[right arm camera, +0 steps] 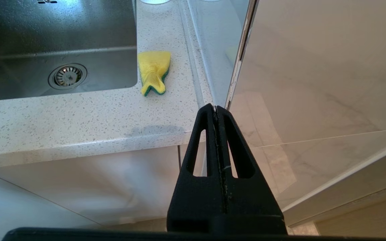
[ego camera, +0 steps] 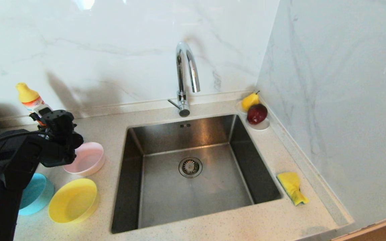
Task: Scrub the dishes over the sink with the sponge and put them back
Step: Place the dish soap on the table, then turn on the faucet
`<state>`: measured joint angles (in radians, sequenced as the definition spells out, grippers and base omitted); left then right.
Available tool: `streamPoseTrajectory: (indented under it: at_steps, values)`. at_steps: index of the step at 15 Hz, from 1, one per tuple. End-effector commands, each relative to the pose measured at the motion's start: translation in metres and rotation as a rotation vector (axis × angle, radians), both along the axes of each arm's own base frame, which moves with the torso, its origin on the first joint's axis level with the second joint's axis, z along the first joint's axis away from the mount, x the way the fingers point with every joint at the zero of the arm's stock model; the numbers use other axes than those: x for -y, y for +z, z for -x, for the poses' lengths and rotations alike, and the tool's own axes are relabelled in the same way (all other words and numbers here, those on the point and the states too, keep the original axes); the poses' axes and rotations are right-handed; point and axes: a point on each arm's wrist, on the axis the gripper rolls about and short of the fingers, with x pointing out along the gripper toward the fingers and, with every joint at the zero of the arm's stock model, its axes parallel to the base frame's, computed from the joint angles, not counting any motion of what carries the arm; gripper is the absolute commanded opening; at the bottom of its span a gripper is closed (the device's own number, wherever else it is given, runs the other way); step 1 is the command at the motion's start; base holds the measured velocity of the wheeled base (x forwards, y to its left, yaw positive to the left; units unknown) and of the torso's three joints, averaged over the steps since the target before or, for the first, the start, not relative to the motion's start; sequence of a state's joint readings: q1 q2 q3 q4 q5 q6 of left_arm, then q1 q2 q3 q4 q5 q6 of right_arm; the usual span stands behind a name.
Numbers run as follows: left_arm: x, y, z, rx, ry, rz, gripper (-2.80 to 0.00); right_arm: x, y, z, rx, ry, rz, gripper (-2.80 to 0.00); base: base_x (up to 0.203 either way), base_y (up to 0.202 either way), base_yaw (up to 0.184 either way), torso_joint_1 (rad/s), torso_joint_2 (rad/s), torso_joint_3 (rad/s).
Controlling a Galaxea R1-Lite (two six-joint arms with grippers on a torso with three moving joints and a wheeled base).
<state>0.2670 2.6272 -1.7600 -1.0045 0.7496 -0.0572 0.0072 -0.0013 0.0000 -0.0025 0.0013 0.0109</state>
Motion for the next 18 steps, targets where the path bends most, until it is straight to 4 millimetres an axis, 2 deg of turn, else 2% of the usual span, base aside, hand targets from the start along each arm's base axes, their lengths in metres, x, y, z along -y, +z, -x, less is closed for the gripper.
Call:
streamPoseTrajectory:
  at_steps: [1,2,6,9,13,17,18]
  values:
    - [0.0,-0.001,0.001,-0.001,0.006,0.001,-2.8,0.0,0.0,0.0,0.001,0.001,-0.001,-2.8,0.0,0.0,0.0,0.0,0.0,0.0]
    - [0.0,0.003,0.001,0.004,0.007,-0.002,0.0,0.0,0.0,0.0,0.001,0.001,0.0,-2.8,0.0,0.0,0.0,0.0,0.0,0.0]
    - [0.001,0.029,0.005,0.056,0.005,-0.015,0.0,0.0,0.0,0.0,0.001,0.001,-0.001,-2.8,0.0,0.0,0.0,0.0,0.0,0.0]
    - [0.003,0.062,0.014,0.108,0.002,-0.025,0.0,0.0,0.0,0.0,0.001,0.001,-0.001,-2.8,0.0,0.0,0.0,0.0,0.0,0.0]
    - [0.011,0.136,0.043,0.19,0.001,-0.045,0.0,0.0,0.0,0.0,0.001,0.001,0.0,-2.8,0.0,0.0,0.0,0.0,0.0,0.0]
    - [0.022,0.212,0.092,0.255,0.001,-0.061,0.0,0.0,0.0,0.0,0.001,0.001,-0.001,-2.8,0.0,0.0,0.0,0.0,0.0,0.0]
    - [0.026,0.227,0.107,0.246,0.0,-0.059,-1.47,0.0,0.0,0.0,0.001,-0.001,0.0,-2.8,0.0,0.0,0.0,0.0,0.0,0.0]
